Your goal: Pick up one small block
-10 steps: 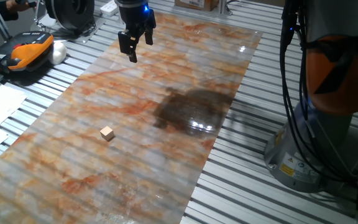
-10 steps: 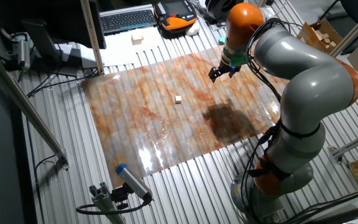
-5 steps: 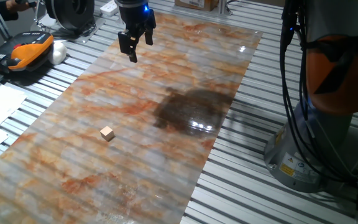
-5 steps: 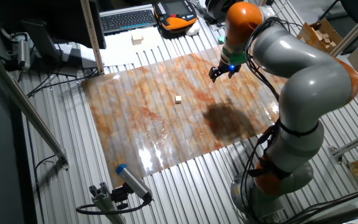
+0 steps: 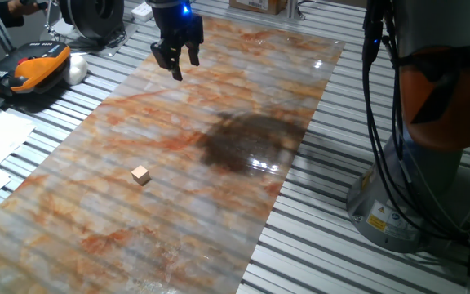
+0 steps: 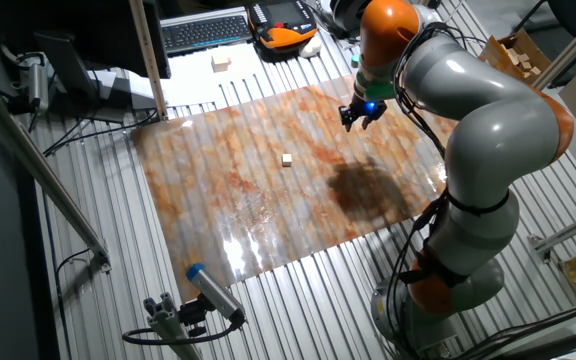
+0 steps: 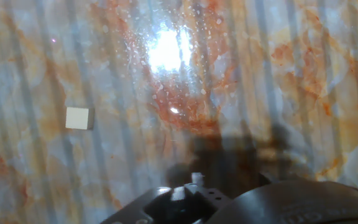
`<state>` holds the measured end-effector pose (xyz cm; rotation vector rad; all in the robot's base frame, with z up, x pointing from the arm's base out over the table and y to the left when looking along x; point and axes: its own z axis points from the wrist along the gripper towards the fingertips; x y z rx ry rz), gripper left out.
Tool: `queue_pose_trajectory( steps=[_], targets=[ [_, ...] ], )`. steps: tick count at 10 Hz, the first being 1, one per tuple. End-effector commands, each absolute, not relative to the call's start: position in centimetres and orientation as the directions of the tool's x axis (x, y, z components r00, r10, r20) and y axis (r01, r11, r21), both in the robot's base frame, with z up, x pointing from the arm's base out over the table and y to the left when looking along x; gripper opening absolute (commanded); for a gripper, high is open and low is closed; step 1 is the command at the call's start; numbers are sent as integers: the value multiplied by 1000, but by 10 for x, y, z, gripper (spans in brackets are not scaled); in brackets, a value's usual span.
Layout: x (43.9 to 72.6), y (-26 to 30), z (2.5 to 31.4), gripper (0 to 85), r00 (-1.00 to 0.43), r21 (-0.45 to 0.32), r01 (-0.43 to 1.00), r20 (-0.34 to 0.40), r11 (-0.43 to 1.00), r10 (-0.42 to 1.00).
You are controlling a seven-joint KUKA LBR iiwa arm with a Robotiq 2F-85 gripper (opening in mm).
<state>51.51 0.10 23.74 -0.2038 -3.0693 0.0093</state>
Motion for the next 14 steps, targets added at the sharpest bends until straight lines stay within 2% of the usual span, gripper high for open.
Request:
queue_pose_trajectory(
  steps=[1, 10, 14],
  targets=[
    [515, 1, 237, 0, -989, -9, 132, 65, 991, 132],
    [517, 2, 235, 0, -993, -18, 102, 57, 995, 103],
    [519, 4, 232, 0, -992, 8, 107, 64, 994, 106]
  ],
)
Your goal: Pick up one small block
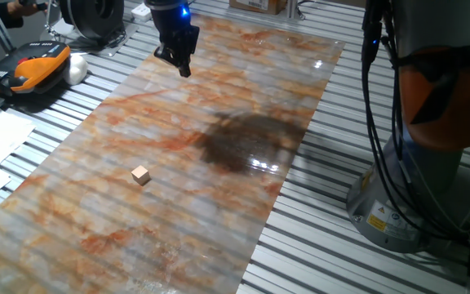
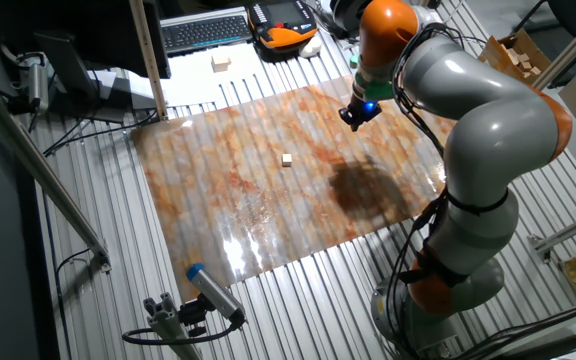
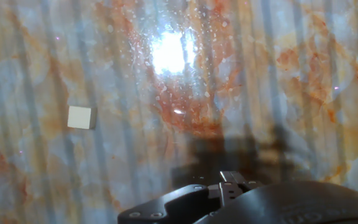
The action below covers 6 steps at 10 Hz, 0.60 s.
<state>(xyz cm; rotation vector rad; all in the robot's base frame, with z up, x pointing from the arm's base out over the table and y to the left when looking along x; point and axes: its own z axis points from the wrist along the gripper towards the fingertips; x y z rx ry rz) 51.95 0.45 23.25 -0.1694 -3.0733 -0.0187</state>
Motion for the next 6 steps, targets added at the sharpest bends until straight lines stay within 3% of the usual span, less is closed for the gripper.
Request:
queue_pose_trajectory(
  steps=[1, 6],
  targets=[
    [520, 7, 232, 0, -990, 8, 130, 60, 991, 129],
    [526, 18, 235, 0, -979, 19, 199, 59, 980, 197]
  ],
)
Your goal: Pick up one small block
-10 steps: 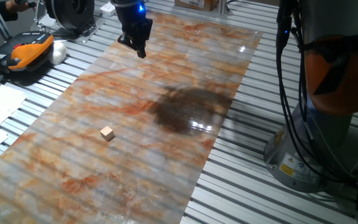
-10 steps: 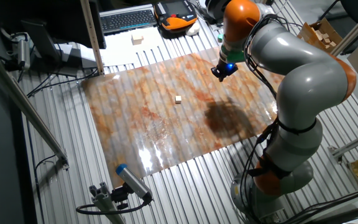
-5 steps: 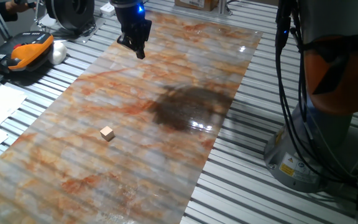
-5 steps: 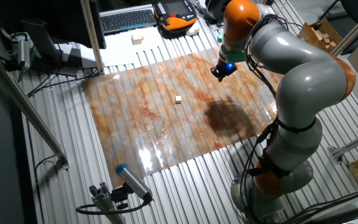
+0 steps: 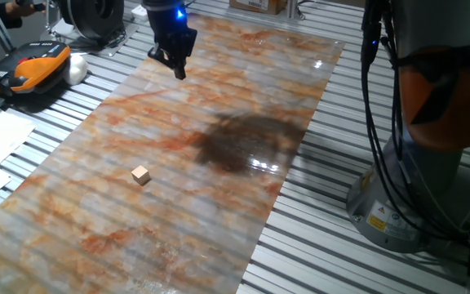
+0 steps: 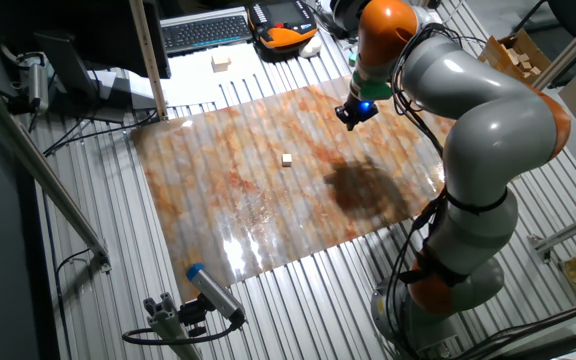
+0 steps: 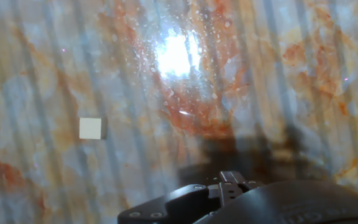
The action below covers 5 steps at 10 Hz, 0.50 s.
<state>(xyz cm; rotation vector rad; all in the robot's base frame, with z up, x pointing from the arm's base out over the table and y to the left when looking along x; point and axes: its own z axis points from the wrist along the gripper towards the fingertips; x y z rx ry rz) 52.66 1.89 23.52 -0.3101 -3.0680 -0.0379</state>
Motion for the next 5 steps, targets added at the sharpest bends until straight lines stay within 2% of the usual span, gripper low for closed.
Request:
queue_pose_trajectory(
  steps=[1, 5],
  targets=[
    [529, 23, 238, 0, -976, 17, 212, 63, 977, 211],
    [537, 54, 245, 0, -964, 2, 256, 70, 967, 255]
  ],
)
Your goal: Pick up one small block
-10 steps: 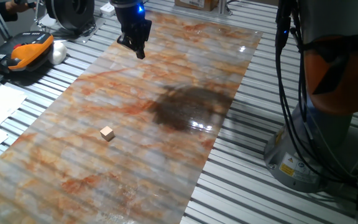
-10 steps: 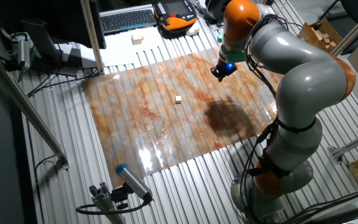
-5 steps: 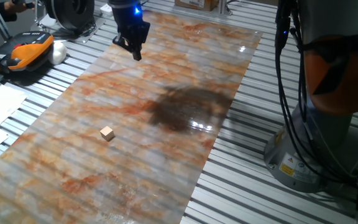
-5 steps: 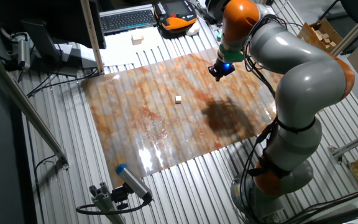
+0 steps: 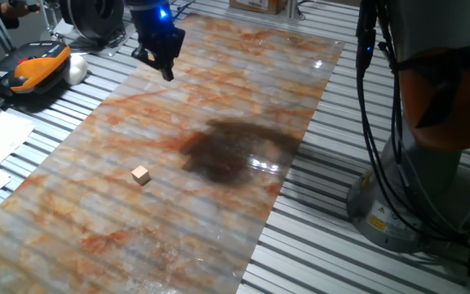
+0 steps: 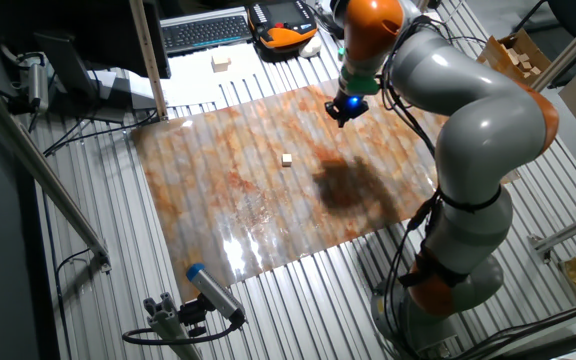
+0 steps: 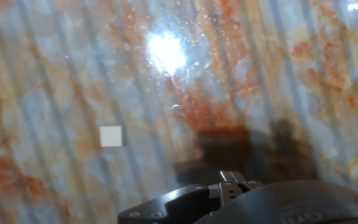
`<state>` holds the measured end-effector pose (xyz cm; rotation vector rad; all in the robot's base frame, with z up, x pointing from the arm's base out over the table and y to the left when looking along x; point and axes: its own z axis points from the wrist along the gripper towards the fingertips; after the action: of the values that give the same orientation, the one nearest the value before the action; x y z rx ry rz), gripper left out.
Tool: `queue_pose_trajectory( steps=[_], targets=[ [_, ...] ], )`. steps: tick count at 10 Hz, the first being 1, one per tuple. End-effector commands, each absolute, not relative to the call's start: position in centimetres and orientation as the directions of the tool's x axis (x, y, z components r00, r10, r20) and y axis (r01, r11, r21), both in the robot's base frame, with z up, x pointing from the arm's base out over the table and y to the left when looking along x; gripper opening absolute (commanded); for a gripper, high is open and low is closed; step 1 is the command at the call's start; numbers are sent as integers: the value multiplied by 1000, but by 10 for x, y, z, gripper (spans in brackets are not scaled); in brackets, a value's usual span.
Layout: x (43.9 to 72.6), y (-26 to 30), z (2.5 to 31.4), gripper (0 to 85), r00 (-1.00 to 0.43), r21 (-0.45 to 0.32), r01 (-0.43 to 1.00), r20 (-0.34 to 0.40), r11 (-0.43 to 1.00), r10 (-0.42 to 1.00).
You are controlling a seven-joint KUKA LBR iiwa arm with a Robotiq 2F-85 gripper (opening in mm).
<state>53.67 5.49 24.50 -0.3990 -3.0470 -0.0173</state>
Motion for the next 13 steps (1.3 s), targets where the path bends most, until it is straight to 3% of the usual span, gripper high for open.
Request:
queue_pose_trajectory(
  steps=[1, 13],
  targets=[
    [537, 59, 245, 0, -963, 2, 262, 70, 965, 261],
    [556, 104, 237, 0, -982, -3, 190, 22, 982, 190]
  ],
)
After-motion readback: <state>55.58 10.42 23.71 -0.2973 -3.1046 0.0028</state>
